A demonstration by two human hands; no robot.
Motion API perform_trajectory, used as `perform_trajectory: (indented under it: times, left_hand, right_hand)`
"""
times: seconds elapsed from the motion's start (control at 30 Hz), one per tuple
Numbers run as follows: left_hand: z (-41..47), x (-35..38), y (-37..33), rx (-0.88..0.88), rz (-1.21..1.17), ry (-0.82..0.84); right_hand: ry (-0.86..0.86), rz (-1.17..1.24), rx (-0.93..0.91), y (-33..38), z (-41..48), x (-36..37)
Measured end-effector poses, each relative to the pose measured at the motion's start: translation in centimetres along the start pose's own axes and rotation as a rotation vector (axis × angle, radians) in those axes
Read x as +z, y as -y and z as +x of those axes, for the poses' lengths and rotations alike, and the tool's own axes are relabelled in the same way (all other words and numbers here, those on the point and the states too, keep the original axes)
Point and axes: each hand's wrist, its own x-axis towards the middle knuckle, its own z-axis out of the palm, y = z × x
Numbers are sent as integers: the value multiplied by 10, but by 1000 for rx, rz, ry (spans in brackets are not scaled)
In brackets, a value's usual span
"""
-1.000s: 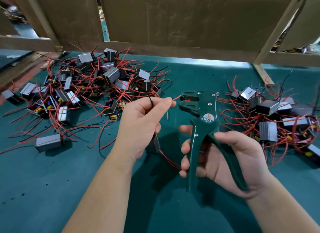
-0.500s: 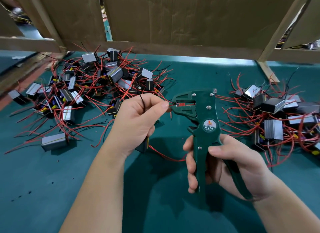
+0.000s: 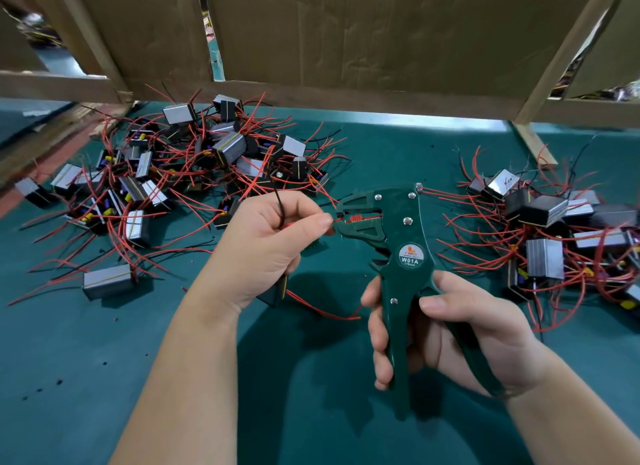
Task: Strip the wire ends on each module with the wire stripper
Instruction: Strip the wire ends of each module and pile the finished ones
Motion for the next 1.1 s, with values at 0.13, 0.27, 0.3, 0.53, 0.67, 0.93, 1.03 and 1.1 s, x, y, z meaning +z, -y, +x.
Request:
perform_trajectory:
  times: [0.13,0.27,0.3,0.53,0.67,0.93,1.03,1.1]
  left_hand:
    - [1,0,0,-4,-4,25]
    - [0,-1,-1,5,-34,36]
    - [-1,-1,-2,16,-41,34]
    - [-2,3,-7,90,-205,75]
    - [-2,7,-6,71,-84,73]
    - [-1,3,-3,19,-14,52]
    - [-2,2,-3,17,-4,66]
    - [-2,3,-4,21,-3,67]
  right_hand:
    - [6,1,9,0,0,0]
    - [21,2,19,2,-2,-2]
    - [30,12,18,2,-2,-2]
    - [-82,174,-68,6,1,-4]
    - [-25,87,0,2,0,-2]
    - [13,17,31,2,-2,-1]
    - [7,20,38,3,-2,-1]
    - [4,13,35,2,-2,-2]
